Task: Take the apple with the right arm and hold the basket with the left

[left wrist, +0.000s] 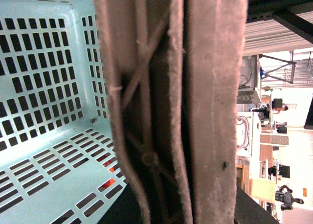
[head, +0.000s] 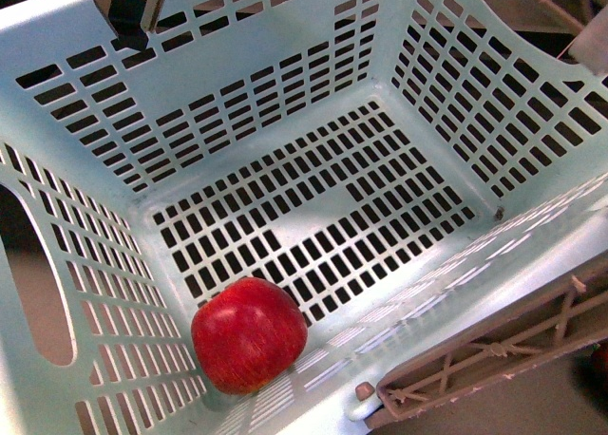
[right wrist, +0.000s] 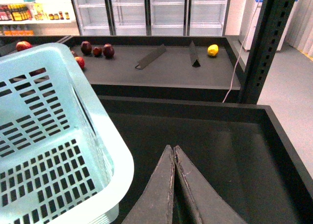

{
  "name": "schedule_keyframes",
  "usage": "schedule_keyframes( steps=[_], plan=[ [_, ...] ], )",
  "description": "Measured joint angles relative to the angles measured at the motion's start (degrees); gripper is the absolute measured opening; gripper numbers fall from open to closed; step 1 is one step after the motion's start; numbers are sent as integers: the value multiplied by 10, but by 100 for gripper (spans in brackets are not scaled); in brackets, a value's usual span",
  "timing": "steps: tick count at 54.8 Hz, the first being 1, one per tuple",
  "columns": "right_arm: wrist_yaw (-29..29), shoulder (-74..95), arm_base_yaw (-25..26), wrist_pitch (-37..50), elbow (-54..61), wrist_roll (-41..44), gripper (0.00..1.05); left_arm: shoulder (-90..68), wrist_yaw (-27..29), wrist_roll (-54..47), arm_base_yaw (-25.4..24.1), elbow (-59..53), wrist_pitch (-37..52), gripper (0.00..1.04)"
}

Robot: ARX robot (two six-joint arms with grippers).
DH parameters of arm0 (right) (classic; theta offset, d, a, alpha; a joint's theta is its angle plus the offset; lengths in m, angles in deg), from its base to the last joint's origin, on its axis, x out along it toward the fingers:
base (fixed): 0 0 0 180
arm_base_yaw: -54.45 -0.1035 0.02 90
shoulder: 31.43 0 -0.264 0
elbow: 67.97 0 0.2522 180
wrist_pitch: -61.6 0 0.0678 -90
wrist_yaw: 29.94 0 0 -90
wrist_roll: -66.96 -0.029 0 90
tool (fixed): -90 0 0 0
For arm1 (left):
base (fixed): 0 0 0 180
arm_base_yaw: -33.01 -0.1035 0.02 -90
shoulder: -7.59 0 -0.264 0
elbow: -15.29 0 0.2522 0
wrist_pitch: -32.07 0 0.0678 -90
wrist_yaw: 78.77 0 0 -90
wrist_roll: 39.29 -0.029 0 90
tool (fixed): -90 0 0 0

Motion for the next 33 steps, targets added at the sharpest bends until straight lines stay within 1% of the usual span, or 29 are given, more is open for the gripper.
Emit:
schedule_keyframes(
  steps=[26, 29, 33],
  plan=[
    [0, -97, 0, -65, 31, 0, 2, 0, 0, -2, 0, 0, 0, 17],
    [0, -104, 0, -54, 40, 0, 2, 0, 1, -2, 0, 0, 0, 17],
    [0, -122, 0, -66, 40, 0, 2, 0, 0, -2, 0, 0, 0, 17]
  ],
)
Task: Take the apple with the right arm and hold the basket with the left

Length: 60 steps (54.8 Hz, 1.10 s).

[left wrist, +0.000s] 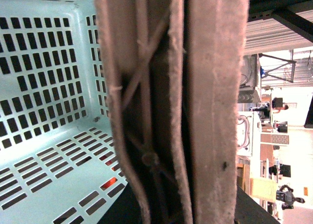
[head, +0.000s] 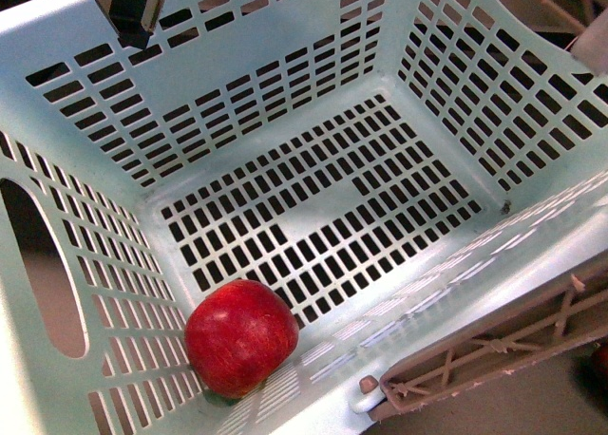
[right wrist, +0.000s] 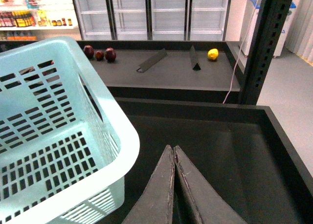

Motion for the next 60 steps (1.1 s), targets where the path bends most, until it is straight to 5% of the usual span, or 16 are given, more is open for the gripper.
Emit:
schedule_keyframes(
  steps=[24, 28, 44, 60],
  plan=[
    [0, -90, 0, -89, 0, 0, 2, 0, 0, 0, 0, 0, 0, 17],
    [0, -163, 0, -179, 0, 0, 2, 0, 0, 0, 0, 0, 0, 17],
    [0, -186, 0, -188, 0, 1, 3, 0, 0, 1, 0, 0, 0, 17],
    [0, -187, 0, -188, 0, 1, 64, 0, -1, 0, 0, 0, 0, 17]
  ],
)
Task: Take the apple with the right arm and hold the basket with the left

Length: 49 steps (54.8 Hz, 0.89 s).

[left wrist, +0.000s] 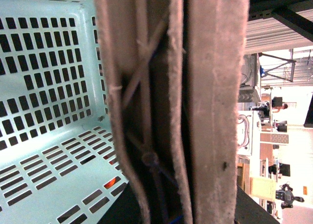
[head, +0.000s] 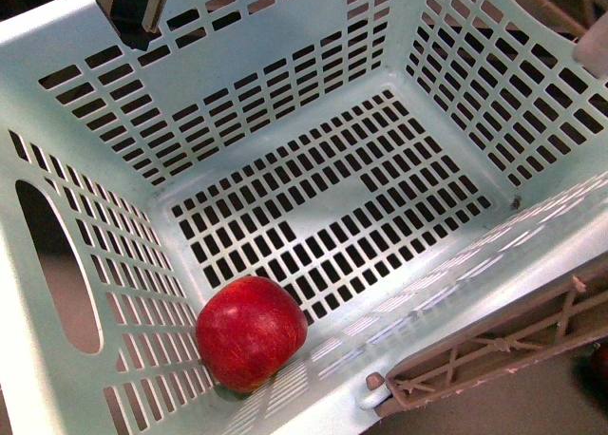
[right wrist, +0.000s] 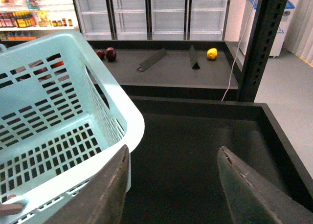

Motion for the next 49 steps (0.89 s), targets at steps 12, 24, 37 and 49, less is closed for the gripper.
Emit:
schedule_keyframes(
  steps=[12, 24, 37, 49],
  plan=[
    [0, 0, 0, 0, 0, 0, 97, 0, 1, 0, 0, 0, 0, 17],
    [0, 0, 0, 0, 0, 0, 96, -2, 85, 18, 8, 19, -51, 17],
    [0, 0, 0, 0, 0, 0, 96, -10, 223, 58, -42, 38, -74, 17],
    [0, 0, 0, 0, 0, 0, 96, -27, 219, 109, -119, 30, -41, 17]
  ],
)
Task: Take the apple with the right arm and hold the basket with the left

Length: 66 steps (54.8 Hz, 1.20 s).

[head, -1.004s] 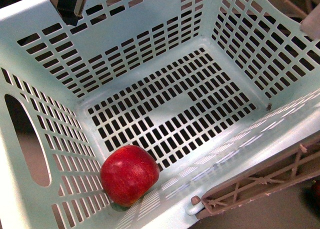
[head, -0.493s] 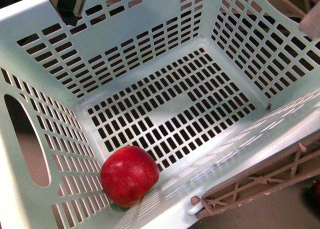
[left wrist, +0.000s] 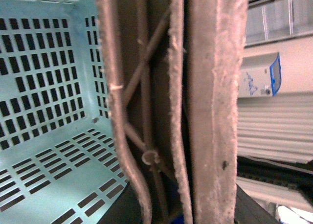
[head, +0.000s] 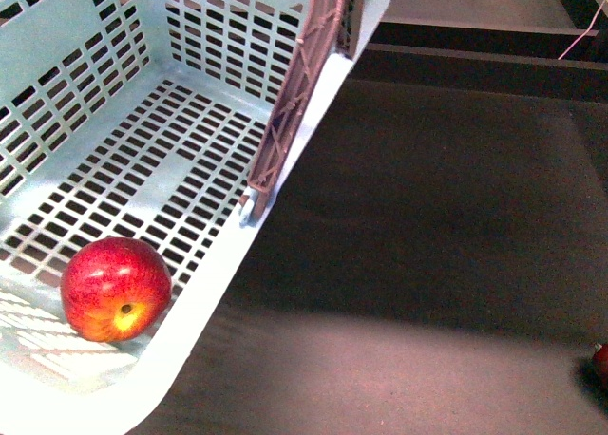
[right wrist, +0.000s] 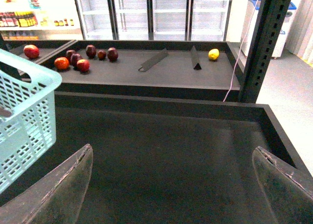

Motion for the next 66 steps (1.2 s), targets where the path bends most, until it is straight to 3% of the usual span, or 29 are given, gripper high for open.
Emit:
schedule_keyframes(
  steps=[27, 66],
  plan=[
    [0, 0, 0, 0, 0, 0, 96, -137, -30, 87, -129, -8, 76, 17],
    [0, 0, 0, 0, 0, 0, 96, -229, -72, 92, -163, 11, 118, 18]
  ],
)
